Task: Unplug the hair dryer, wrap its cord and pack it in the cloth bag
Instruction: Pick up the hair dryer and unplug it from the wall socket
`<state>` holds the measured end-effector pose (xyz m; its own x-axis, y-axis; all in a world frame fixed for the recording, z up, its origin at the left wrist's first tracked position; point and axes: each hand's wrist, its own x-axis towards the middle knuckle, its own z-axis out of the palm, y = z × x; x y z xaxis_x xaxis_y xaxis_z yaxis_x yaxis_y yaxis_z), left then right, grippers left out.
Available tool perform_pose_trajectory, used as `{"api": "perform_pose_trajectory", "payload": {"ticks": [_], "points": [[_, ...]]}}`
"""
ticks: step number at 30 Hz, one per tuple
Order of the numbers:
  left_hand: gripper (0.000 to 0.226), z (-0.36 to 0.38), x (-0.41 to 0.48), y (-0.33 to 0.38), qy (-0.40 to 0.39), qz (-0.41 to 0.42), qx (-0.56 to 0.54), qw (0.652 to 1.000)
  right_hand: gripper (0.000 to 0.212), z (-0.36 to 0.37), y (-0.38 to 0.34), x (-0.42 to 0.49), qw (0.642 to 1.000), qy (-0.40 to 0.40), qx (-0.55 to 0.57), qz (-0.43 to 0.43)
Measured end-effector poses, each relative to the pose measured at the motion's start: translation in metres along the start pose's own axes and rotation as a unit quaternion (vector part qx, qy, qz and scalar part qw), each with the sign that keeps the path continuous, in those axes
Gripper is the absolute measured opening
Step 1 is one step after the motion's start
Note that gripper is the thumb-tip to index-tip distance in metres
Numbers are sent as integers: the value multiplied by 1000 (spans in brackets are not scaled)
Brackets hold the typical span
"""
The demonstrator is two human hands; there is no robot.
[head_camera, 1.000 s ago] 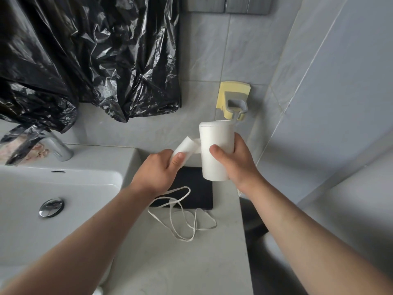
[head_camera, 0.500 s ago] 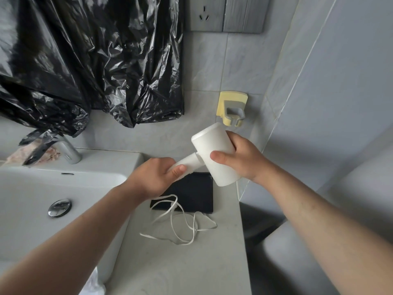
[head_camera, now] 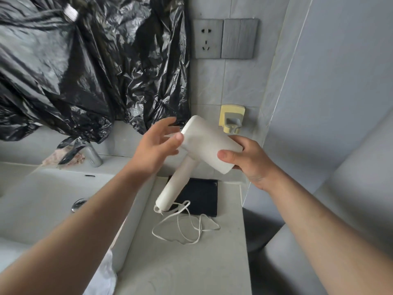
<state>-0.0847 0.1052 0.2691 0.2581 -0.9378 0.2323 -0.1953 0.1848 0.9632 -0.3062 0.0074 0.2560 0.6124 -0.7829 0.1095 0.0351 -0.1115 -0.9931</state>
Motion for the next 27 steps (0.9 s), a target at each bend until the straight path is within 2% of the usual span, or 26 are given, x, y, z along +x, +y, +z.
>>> {"api": "perform_pose_trajectory", "payload": {"ticks": [3, 6, 9, 10, 12, 14, 17, 20, 24, 26, 27], "points": [[56, 4, -5, 24, -43, -7, 37, 998, 57, 17, -13, -9, 999, -19, -9, -31], [44, 3, -16, 36, 20, -25, -25, 999, 52, 31, -20, -12, 999, 25, 15, -41], [53, -6, -22, 45, 84, -27, -86, 992, 76, 42, -17, -15, 994, 50, 96, -12], [58, -10, -21, 48, 108, -26, -99, 989, 67, 46, -16, -20, 994, 44, 97, 5], [69, -20, -21, 56, 153, -27, -138, 978, 30, 57, -11, -35, 999, 9, 35, 32], [74, -30, -19, 64, 184, -26, -184, 965, 23, 67, -8, -46, 997, -31, -45, 50], [71, -41, -16, 71, 216, -32, -242, 945, 20, 82, -11, -53, 992, -63, -104, 37], [67, -53, -14, 72, 225, -44, -292, 928, 17, 92, -17, -48, 991, 9, -132, 6], [15, -77, -16, 66, 170, -58, -294, 939, 17, 96, -35, -39, 989, 93, -112, -31], [17, -97, -17, 57, 126, -82, -270, 951, 21, 94, -48, -33, 986, 135, -91, -47], [26, -107, -18, 51, 103, -100, -259, 955, 28, 92, -54, -30, 982, 154, -90, -56]]}}
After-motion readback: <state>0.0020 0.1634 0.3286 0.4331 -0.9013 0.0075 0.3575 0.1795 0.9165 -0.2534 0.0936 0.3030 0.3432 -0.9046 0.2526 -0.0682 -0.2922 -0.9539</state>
